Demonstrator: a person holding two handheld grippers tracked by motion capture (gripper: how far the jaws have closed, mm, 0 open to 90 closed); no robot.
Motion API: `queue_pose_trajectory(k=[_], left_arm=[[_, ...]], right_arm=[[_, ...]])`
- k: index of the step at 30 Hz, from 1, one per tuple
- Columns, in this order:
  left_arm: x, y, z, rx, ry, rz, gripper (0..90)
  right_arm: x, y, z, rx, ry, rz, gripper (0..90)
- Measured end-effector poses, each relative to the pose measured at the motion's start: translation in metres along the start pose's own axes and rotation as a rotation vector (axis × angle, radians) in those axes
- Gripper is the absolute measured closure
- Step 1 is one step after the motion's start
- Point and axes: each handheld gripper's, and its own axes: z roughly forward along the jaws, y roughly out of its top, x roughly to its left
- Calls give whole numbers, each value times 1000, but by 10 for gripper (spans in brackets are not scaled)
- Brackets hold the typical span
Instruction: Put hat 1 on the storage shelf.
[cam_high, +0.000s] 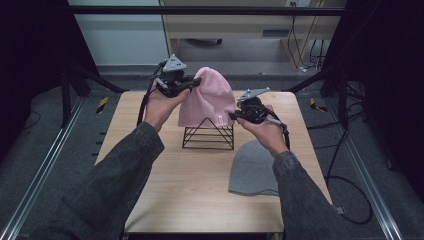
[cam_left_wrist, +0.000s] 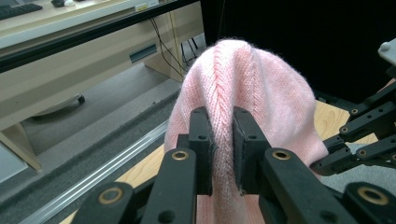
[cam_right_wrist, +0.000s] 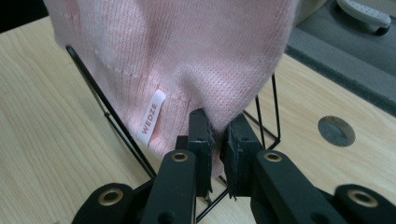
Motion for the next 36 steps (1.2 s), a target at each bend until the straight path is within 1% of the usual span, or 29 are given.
queue_pose_trajectory(k=[4,5,6,8,12,13,16,18,21,22,26,29,33,36], left_arm=[[-3,-5,2,12,-8,1,793],[-3,-6,3,14,-12,-5,793],[-4,-8,3,10,-14,-8,795],[-5,-11,3,12,-20,-12,796],[-10,-14,2,21,-24,-6,798],[-11,-15,2,26,-24,-6,798],[-13,-17,2,30,-29,-8,800],[-15,-18,2,36,-37,-17,803],[-18,-19,3,41,-33,-14,805],[-20,-21,3,43,-38,-20,806],[-22,-22,2,48,-37,-24,805],[-24,-21,0,56,-29,-22,805],[-24,-20,0,65,-19,-23,805],[-23,-20,0,69,-22,-37,805]], right_arm=[[0,-5,1,8,-1,1,817],[0,-6,3,18,-2,-2,816],[1,-9,5,24,-1,6,816],[1,-9,5,26,3,7,815],[2,-14,8,41,4,9,813],[2,-17,9,51,3,14,803],[2,-19,10,55,6,21,798],[3,-22,10,56,5,23,792],[3,-25,11,60,4,29,783],[3,-27,11,62,5,34,783],[3,-28,11,71,8,27,787],[3,-26,10,57,10,33,778],[3,-27,11,45,13,38,765],[1,-29,15,49,13,53,753]])
